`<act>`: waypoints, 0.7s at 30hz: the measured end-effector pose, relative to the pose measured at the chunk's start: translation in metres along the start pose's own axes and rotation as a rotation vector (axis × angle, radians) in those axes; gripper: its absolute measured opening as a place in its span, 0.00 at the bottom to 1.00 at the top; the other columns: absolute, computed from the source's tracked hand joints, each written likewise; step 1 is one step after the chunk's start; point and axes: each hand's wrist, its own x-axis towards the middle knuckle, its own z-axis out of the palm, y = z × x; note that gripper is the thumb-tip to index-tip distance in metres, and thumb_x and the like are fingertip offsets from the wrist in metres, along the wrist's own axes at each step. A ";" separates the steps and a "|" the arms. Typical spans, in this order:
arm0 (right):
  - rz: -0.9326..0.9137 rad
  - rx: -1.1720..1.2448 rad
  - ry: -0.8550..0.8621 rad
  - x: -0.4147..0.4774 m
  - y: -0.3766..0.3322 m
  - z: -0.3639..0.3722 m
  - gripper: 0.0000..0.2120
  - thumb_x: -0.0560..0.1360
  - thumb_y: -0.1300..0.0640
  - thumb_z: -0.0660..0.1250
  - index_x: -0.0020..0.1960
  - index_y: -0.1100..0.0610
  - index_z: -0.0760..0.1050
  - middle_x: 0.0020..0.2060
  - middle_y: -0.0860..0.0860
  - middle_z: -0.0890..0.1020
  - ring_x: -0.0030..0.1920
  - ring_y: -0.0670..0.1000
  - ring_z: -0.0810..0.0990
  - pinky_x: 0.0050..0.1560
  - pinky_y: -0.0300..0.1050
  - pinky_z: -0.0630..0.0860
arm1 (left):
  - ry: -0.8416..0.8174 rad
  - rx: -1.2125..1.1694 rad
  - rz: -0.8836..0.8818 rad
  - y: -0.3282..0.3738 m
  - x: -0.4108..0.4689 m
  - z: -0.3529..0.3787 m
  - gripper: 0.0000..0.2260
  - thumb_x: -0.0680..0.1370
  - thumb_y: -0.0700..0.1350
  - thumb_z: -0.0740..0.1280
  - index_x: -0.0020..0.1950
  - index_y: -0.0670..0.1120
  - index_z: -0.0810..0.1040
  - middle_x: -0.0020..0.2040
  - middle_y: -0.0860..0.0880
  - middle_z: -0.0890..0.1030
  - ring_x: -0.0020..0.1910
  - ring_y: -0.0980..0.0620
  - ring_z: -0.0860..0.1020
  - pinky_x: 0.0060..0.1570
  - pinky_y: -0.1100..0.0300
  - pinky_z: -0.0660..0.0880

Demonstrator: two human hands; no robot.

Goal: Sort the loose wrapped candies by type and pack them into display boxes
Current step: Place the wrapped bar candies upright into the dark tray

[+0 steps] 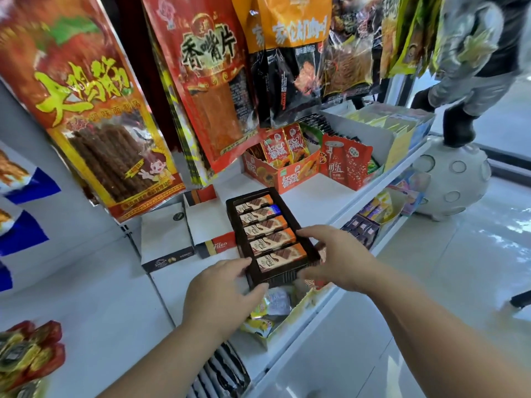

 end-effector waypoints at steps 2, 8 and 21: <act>0.014 0.001 0.068 0.012 0.004 0.000 0.35 0.64 0.48 0.81 0.69 0.44 0.73 0.59 0.43 0.76 0.52 0.46 0.77 0.48 0.41 0.72 | 0.014 0.019 -0.010 0.010 0.006 0.002 0.26 0.71 0.62 0.71 0.68 0.55 0.76 0.63 0.56 0.79 0.60 0.56 0.77 0.60 0.59 0.74; 0.060 0.022 0.233 0.051 0.014 0.009 0.23 0.68 0.51 0.78 0.61 0.46 0.78 0.48 0.48 0.72 0.42 0.48 0.74 0.39 0.42 0.70 | 0.018 0.093 -0.075 0.023 0.038 0.011 0.22 0.77 0.55 0.68 0.70 0.51 0.75 0.65 0.52 0.79 0.64 0.51 0.76 0.61 0.54 0.75; 0.086 0.064 0.305 0.080 0.016 0.052 0.33 0.72 0.42 0.66 0.75 0.40 0.60 0.59 0.44 0.79 0.61 0.54 0.69 0.51 0.47 0.70 | 0.004 0.313 -0.114 0.045 0.083 0.023 0.18 0.80 0.54 0.62 0.65 0.46 0.75 0.58 0.47 0.81 0.57 0.46 0.79 0.50 0.52 0.77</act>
